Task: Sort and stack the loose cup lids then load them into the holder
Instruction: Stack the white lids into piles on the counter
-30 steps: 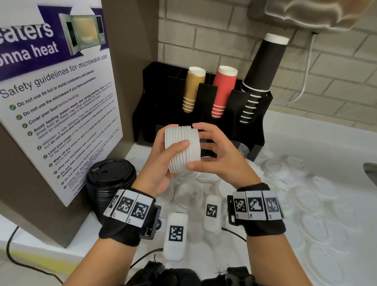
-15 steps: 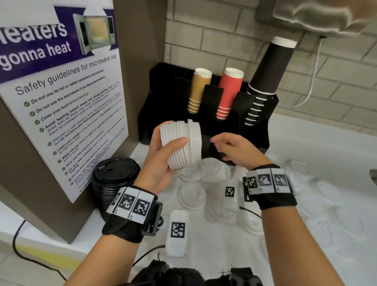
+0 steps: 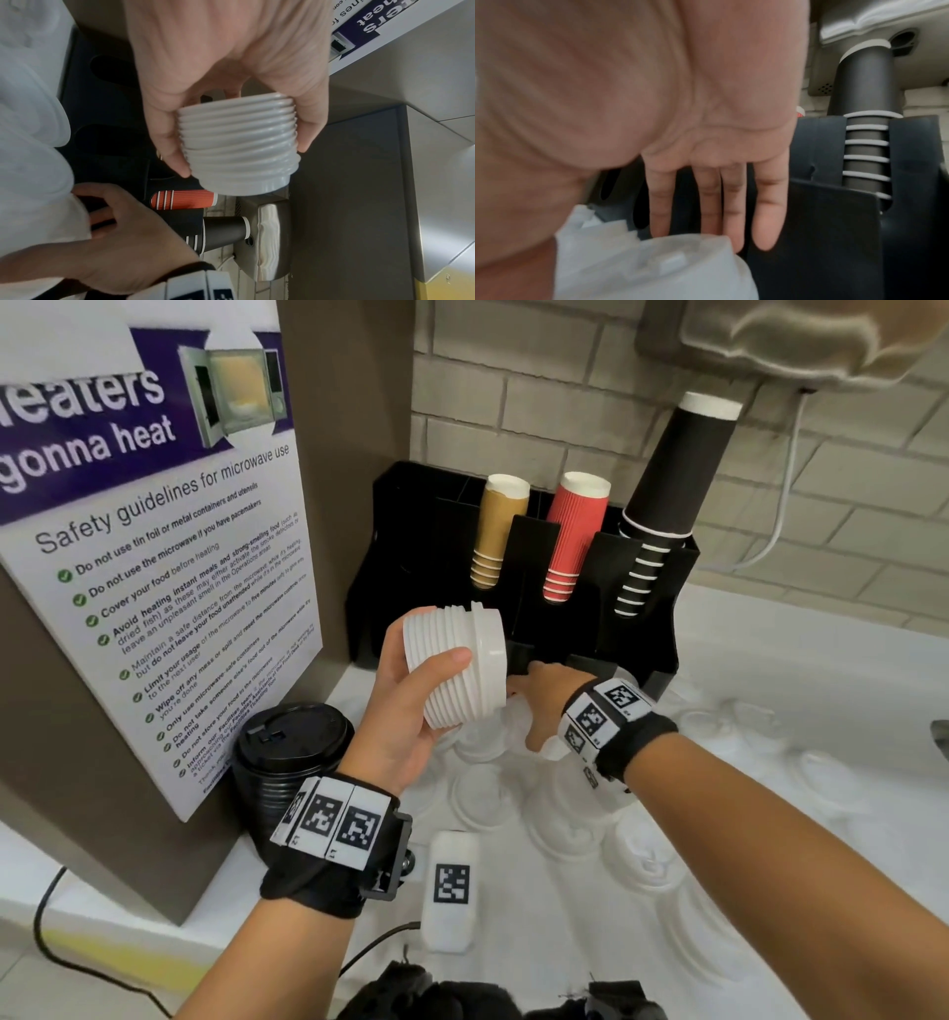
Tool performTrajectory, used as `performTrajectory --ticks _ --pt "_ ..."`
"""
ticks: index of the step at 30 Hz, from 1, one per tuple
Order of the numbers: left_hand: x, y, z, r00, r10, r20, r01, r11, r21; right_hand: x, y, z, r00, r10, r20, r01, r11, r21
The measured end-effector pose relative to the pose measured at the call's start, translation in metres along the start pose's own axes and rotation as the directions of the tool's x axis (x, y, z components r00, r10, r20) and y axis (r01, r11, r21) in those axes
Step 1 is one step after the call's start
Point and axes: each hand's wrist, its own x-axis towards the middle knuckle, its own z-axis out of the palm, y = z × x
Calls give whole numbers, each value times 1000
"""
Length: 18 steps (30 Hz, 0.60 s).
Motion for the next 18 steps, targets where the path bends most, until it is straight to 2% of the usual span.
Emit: performTrajectory --ticks 2,4,7,9,11,13,14,16,18 --pt "0 -1 0 1000 -6 1 6 1000 -7 -8 6 -8 1000 26 -16 -26 1000 3" --pt "0 -2 -1 1000 -16 8 16 1000 -22 -20 16 -16 995 66 -72 -61 995 77" --pt "0 -5 1 999 -37 8 37 998 -48 -45 38 -22 960 128 -250 -21 920 391" --pt "-1 -9 4 998 -65 -3 64 996 -68 -63 48 -15 909 162 -385 139 753 643" --pt "-2 -12 7 994 -106 -12 104 991 -87 -81 42 -3 865 180 -467 352 444 824" --pt "-3 -15 10 989 -149 -11 147 982 -116 -93 26 12 839 178 -514 495 139 858" --pt "-3 -16 12 986 -167 -9 164 978 -129 -96 18 20 831 175 -528 529 46 848" --pt "-5 -18 14 982 -187 0 185 974 -134 -100 3 31 813 180 -554 569 -48 821" --pt "-6 -21 15 979 -204 11 204 972 -116 -101 -6 36 802 207 -561 583 -66 809"
